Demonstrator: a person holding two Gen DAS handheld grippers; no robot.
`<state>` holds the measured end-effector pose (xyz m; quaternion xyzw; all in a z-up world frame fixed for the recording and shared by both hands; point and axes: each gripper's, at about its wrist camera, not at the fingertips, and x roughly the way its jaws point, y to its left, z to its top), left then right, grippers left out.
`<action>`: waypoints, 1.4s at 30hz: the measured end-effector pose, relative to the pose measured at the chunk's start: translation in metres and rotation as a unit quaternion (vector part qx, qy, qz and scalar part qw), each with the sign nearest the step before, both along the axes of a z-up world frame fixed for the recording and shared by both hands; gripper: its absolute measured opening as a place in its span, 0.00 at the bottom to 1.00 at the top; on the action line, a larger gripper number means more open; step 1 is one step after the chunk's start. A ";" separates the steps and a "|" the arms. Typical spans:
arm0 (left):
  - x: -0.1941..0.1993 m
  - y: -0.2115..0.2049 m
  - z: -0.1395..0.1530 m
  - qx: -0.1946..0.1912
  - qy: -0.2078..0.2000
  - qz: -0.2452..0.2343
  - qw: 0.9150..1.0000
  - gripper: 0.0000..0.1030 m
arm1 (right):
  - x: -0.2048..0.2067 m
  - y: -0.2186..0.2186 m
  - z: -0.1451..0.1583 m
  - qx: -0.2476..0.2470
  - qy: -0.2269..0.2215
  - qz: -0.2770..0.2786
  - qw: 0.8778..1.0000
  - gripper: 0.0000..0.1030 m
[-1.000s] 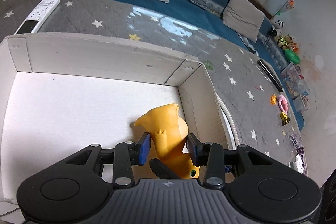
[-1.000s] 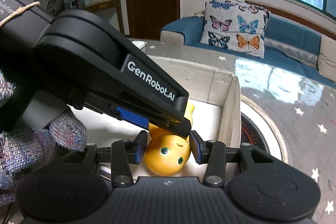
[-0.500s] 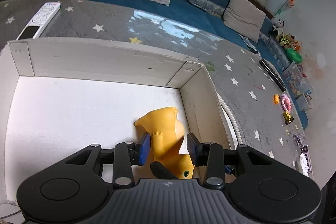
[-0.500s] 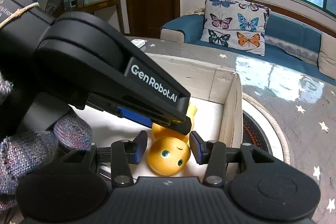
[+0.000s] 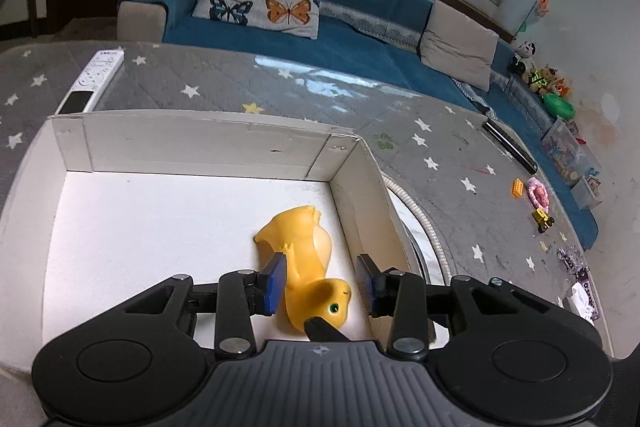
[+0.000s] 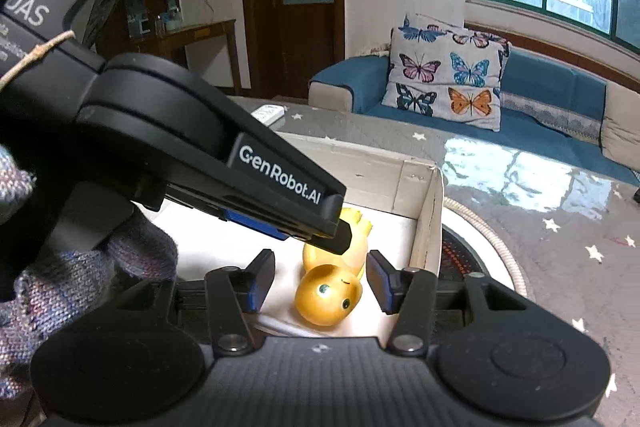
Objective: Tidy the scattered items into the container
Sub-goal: 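Lower the duck onto the box floor and open both grippers, then move both grippers to the fluffy yellow chick and close them on it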
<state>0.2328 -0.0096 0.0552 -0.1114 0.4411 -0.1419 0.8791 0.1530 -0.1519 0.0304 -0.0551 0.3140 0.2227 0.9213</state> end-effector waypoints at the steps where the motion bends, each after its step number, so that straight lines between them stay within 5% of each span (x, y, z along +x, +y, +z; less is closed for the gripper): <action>1: -0.004 0.000 0.002 0.001 -0.003 0.001 1.000 0.40 | -0.004 -0.001 0.002 0.000 -0.004 0.001 1.000 0.50; 20: -0.085 -0.003 0.018 0.005 -0.050 -0.002 0.999 0.40 | -0.080 -0.031 0.013 0.000 -0.025 0.006 1.000 0.52; 22: -0.093 -0.004 0.017 0.005 -0.051 -0.002 0.999 0.40 | -0.088 -0.031 0.012 0.001 -0.026 0.010 1.000 0.64; 24: -0.100 -0.002 0.015 0.004 -0.052 -0.002 0.999 0.40 | -0.097 -0.031 0.010 -0.002 -0.028 0.014 1.000 0.65; 42: -0.151 0.009 -0.019 -0.023 -0.013 0.007 1.000 0.40 | -0.129 -0.022 -0.022 -0.019 0.003 0.046 0.999 0.66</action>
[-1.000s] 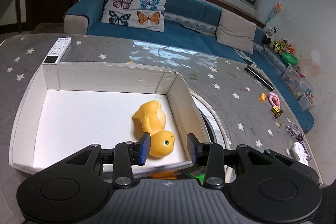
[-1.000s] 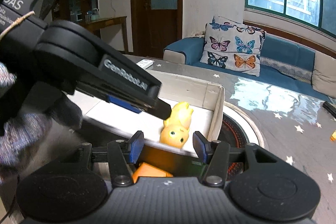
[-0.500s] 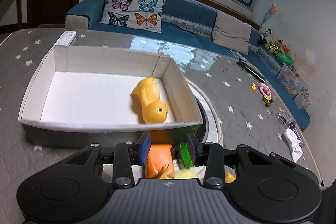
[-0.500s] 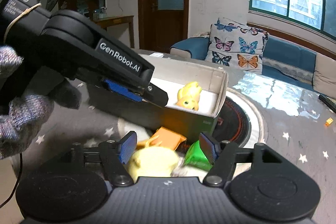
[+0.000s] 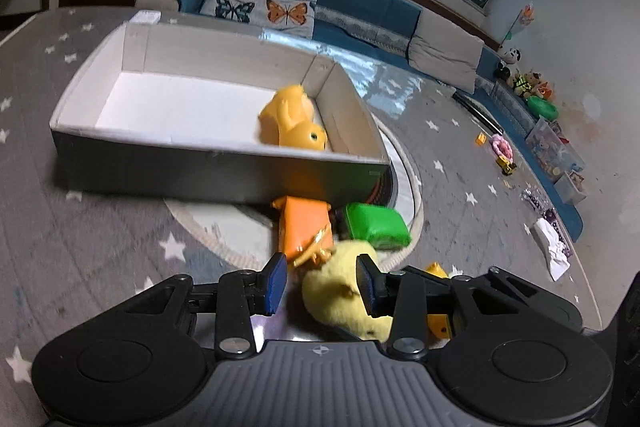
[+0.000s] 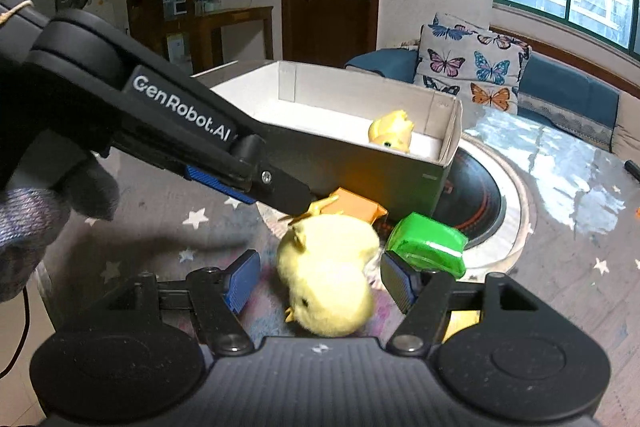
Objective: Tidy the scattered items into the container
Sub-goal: 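Move both grippers to the fluffy yellow chick and close them on it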
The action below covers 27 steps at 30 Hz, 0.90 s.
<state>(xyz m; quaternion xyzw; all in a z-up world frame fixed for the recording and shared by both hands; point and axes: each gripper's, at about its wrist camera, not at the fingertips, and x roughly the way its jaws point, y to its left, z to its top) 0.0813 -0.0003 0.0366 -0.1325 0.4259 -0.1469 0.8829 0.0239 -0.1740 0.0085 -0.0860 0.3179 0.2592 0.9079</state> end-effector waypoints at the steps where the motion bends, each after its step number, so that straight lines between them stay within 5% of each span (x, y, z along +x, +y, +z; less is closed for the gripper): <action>1: -0.001 0.000 -0.002 -0.003 0.003 0.000 1.000 0.39 | 0.000 0.000 -0.001 0.000 0.002 0.000 1.000 0.66; 27: 0.006 0.002 -0.021 -0.073 0.034 0.022 0.997 0.39 | 0.015 -0.001 -0.021 0.009 0.030 -0.011 0.999 0.57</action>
